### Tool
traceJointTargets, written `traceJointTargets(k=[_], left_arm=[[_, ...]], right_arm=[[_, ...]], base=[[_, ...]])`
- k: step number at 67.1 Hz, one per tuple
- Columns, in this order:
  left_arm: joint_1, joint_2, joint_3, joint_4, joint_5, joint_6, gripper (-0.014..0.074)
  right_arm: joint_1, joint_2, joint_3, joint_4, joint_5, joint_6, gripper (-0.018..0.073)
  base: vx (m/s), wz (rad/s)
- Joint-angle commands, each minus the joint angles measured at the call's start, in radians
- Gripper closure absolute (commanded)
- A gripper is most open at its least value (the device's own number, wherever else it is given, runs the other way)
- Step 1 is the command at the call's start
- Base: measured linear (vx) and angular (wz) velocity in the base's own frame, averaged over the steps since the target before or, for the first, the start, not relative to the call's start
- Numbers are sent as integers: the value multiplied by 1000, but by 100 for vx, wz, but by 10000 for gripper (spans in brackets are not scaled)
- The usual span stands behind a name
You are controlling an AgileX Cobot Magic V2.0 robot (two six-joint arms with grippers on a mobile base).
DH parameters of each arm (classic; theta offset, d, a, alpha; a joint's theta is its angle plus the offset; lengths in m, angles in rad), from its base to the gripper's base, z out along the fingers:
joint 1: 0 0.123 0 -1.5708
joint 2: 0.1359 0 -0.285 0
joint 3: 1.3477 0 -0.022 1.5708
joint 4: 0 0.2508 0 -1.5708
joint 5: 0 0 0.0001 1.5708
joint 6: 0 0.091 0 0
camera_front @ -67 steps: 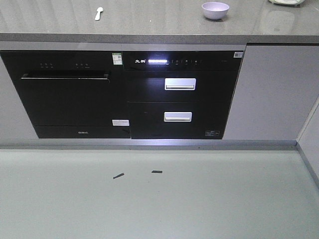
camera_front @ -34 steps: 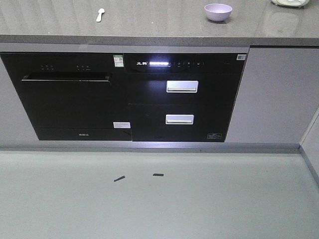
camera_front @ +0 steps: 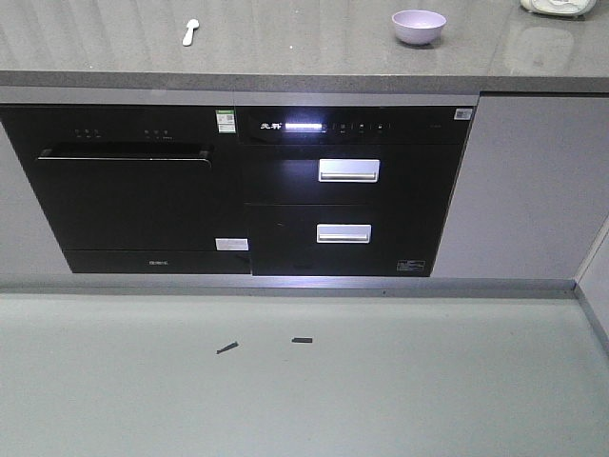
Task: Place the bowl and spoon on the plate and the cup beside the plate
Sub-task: 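Continue driving toward the counter holding the spoon and lavender bowl in view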
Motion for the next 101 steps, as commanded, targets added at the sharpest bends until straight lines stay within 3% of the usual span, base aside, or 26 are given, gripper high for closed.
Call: traceJointTargets(k=[1, 101], left_arm=[[-3, -15, 26, -2, -81, -7, 603], [-3, -15, 26, -2, -81, -7, 603]], right_arm=[[-5, -9, 8, -6, -73, -9, 561], [-5, -9, 8, -6, -73, -9, 561]], base=[[5, -1], [8, 0]])
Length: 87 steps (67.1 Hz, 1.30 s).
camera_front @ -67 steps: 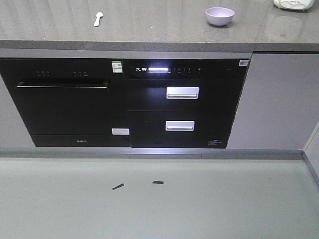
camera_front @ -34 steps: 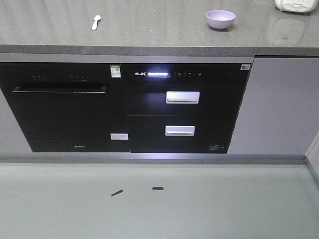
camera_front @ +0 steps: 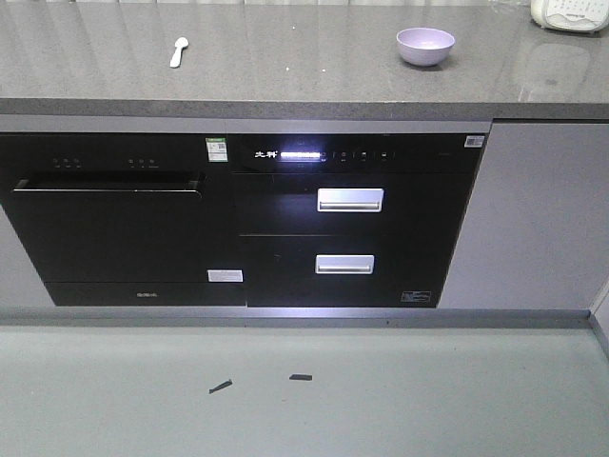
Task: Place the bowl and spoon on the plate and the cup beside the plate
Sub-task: 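Continue driving toward the counter holding the spoon and lavender bowl in view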
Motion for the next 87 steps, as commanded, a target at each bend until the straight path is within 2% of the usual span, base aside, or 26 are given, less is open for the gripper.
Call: traceJointTargets(k=[1, 87], left_arm=[[-3, -15, 26, -2, -81, -7, 603], [-3, -15, 26, -2, -81, -7, 603]], right_arm=[[-5, -9, 8, -6, -73, -9, 561], [-5, -9, 8, -6, -73, -9, 561]], base=[[12, 0], [10, -1]])
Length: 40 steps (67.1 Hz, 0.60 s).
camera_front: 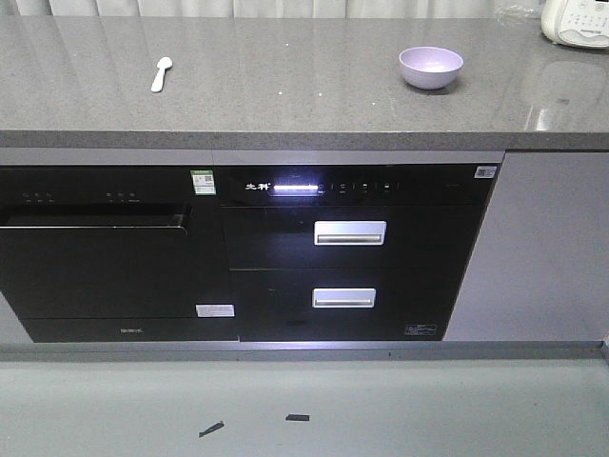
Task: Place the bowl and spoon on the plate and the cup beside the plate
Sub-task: 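Continue driving toward the counter holding the spoon and lavender bowl in view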
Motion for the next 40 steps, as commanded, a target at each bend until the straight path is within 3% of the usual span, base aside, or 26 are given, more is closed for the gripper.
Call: traceJointTargets(k=[1, 40], left_arm=[[-3, -15, 26, -2, -81, -7, 603], [-3, -15, 26, -2, -81, -7, 603]], right_arm=[[-5, -9, 8, -6, -73, -9, 561], [-5, -9, 8, -6, -73, -9, 561]], base=[[3, 2], [3, 1]])
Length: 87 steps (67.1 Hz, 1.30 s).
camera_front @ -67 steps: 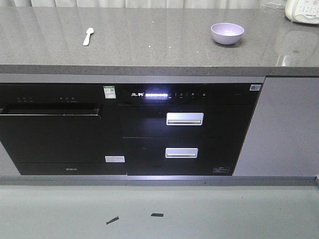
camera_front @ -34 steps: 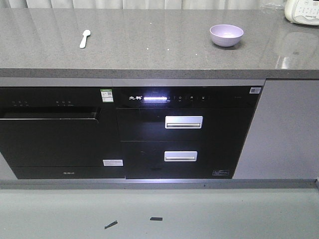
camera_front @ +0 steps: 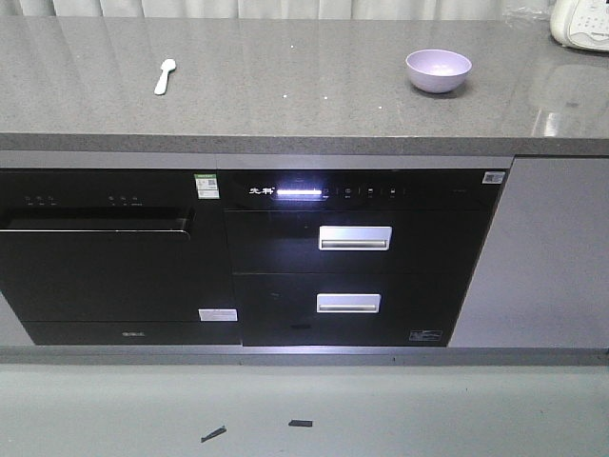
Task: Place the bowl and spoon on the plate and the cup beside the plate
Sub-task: 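Continue driving toward the counter holding the spoon and lavender bowl in view, then approach the counter edge and tilt the view down onto the countertop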
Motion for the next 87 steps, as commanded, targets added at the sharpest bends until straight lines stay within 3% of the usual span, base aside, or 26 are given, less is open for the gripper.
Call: traceJointTargets(k=[1, 87], left_arm=[[-3, -15, 26, -2, -81, -7, 603], [-3, -15, 26, -2, -81, -7, 603]], right_arm=[[-5, -9, 8, -6, -73, -9, 561], [-5, -9, 8, -6, -73, -9, 561]], base=[[3, 2], [5, 1]])
